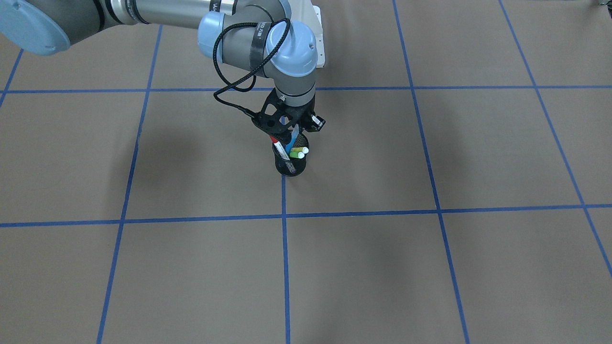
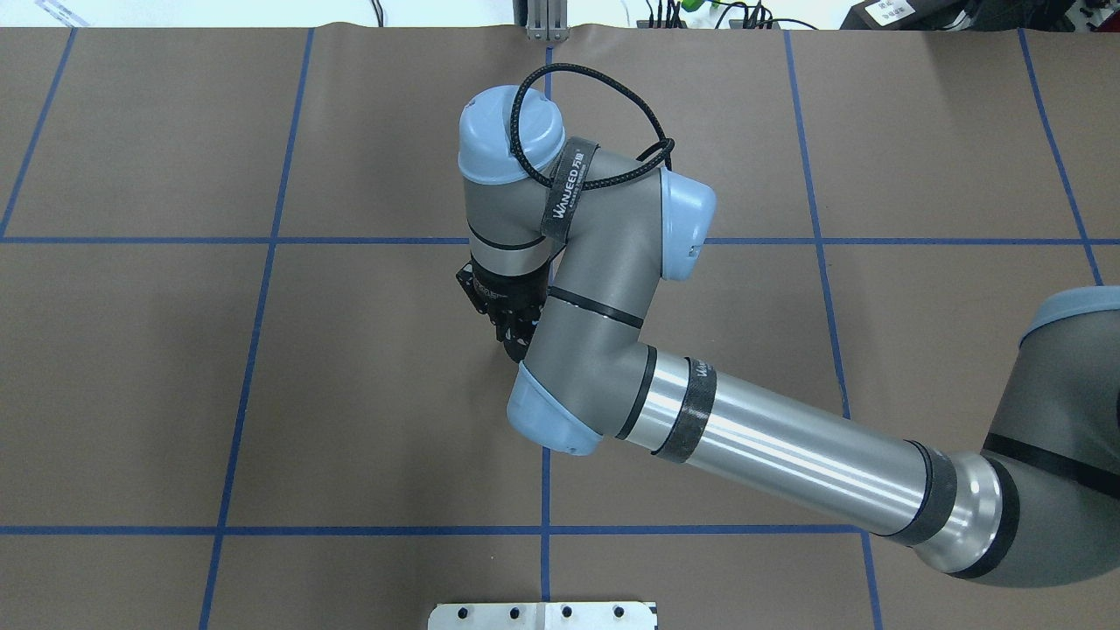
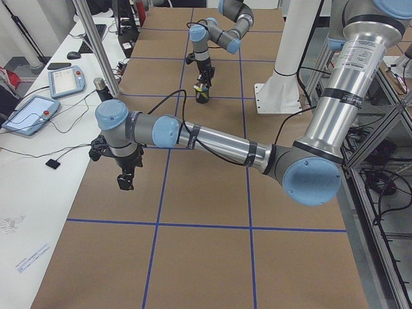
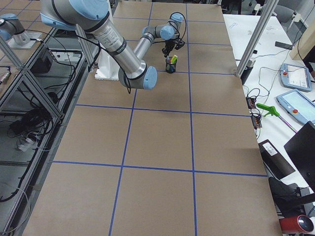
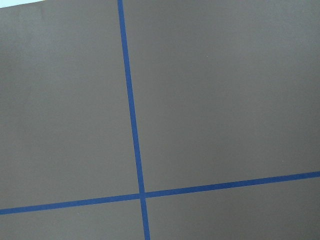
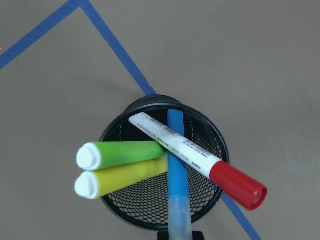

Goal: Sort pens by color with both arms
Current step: 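Lower the right gripper and grasp the blue marker in the cup, then lift the blue marker out of the cup with the right gripper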

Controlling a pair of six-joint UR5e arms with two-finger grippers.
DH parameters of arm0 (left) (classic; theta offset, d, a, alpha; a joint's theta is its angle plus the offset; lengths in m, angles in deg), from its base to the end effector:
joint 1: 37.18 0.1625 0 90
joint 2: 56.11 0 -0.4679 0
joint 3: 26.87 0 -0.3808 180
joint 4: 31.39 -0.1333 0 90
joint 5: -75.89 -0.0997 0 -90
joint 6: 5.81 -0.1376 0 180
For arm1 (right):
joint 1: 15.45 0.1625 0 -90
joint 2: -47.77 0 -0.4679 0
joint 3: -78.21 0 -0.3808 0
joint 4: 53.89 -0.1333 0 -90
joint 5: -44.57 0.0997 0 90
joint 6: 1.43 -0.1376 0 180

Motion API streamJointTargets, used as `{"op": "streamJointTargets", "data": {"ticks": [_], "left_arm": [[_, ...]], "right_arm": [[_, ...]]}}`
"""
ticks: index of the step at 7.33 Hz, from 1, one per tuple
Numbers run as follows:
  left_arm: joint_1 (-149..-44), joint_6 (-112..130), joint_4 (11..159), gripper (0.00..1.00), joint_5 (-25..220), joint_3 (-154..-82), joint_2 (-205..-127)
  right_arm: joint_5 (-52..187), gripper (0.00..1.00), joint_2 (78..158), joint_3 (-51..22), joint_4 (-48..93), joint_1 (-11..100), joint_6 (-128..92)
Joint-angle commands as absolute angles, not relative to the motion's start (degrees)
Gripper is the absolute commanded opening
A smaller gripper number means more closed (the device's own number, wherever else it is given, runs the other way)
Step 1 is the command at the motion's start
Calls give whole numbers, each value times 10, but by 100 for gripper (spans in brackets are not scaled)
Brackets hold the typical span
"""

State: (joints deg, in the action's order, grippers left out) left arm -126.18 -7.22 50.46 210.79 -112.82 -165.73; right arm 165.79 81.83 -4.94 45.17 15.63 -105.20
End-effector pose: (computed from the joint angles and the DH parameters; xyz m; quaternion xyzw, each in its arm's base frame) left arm -0.0251 -0.6359 0.5848 0.0612 0.3809 0.0441 0.9216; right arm -0.6438 -0.4604 0.1627 -0.2004 -0.3639 0.2601 0.8716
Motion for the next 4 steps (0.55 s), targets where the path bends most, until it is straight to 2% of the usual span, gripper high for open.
{"op": "streamJointTargets", "data": {"ticks": [1,4], "left_arm": [[-1263,-71,507,100,2112,-1140,-1657],[-1265,-73,505,100,2117,-1153,-1658]], "right_arm": [[1664,22,799,-73,458,179,-1057],[1698,22,786,-147,509,204,-1072]]}}
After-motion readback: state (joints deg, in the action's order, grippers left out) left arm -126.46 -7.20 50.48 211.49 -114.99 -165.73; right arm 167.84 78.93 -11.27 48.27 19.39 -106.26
